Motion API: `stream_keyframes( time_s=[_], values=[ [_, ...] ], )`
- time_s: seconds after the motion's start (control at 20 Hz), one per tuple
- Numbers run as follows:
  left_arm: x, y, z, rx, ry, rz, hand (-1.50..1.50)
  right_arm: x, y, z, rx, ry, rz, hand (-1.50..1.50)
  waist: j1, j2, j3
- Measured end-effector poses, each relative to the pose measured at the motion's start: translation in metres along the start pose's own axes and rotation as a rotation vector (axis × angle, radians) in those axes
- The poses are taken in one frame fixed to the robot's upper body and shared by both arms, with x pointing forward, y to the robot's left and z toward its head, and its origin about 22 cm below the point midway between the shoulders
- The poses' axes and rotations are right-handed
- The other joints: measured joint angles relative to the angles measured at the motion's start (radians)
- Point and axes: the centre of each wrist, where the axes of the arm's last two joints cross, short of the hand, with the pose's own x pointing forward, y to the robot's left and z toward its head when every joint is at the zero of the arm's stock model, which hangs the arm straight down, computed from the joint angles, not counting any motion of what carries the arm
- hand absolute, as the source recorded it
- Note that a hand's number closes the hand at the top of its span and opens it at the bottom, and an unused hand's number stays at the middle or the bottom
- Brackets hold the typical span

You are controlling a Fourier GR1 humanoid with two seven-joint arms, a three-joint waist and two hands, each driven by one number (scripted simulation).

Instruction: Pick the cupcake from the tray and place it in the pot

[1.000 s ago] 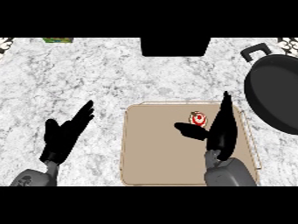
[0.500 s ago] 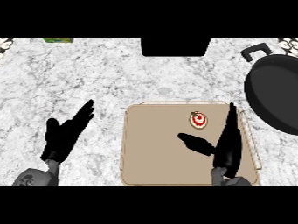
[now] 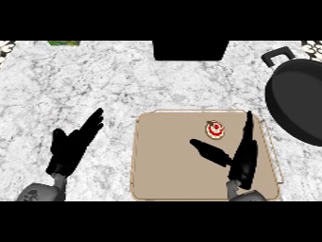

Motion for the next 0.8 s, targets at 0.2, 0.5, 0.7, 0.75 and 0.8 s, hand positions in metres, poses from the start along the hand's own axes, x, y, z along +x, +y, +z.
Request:
stream_keyframes(
  time_s=[0.2,0.5,0.7,0.75,0.8],
  values=[
    [-0.002,0.0,-0.001,0.003,0.007,0.005,0.0,-0.016,0.006,-0.005,0.012,0.009,-0.063,-1.5,0.0,0.0,0.0],
    [-0.007,-0.003,-0.002,-0.002,0.005,0.001,0.0,-0.04,0.011,-0.023,0.03,-0.033,-0.07,1.5,0.001,-0.007,-0.007],
    [-0.007,-0.004,0.001,-0.011,0.001,-0.007,0.0,-0.055,0.017,-0.027,0.04,-0.093,-0.032,1.5,0.002,-0.016,-0.015],
    [-0.006,-0.003,0.001,-0.009,0.0,-0.005,0.0,-0.056,0.018,-0.027,0.039,-0.103,-0.036,1.5,0.001,-0.015,-0.016],
    [-0.004,-0.005,0.001,-0.008,0.0,-0.004,0.0,-0.058,0.019,-0.027,0.036,-0.112,-0.046,1.5,0.0,-0.016,-0.016]
  ],
)
